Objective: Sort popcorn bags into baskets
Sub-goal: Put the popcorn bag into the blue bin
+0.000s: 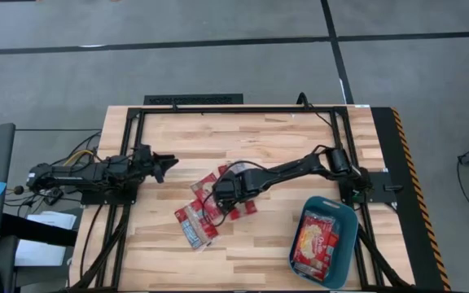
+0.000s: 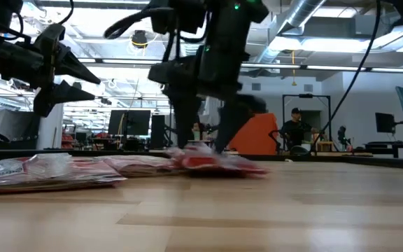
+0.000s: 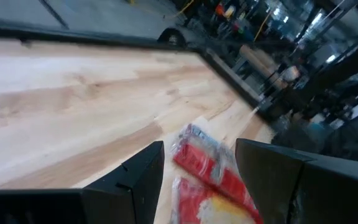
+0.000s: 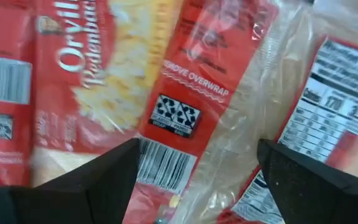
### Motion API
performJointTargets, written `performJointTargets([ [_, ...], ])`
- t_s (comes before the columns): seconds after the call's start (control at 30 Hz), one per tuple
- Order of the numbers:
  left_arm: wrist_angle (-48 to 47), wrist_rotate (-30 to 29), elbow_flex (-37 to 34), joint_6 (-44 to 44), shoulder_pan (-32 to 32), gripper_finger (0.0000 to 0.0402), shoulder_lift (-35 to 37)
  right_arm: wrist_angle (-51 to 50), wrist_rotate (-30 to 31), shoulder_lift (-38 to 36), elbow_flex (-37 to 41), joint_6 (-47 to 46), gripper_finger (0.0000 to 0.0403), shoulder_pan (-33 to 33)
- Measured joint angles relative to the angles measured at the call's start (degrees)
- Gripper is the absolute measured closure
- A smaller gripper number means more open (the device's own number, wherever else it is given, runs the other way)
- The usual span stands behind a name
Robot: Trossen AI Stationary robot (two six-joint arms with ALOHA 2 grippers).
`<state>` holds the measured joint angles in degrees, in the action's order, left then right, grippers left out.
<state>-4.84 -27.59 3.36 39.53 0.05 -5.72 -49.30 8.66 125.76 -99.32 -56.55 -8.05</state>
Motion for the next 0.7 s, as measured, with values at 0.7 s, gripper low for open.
performJointTargets([
  [0.7, 0.01, 0.17, 0.0, 0.28, -0.01, 0.0215, 0.02, -18.54, 4.88, -4.16, 0.12, 4.82, 0.007, 1.17],
])
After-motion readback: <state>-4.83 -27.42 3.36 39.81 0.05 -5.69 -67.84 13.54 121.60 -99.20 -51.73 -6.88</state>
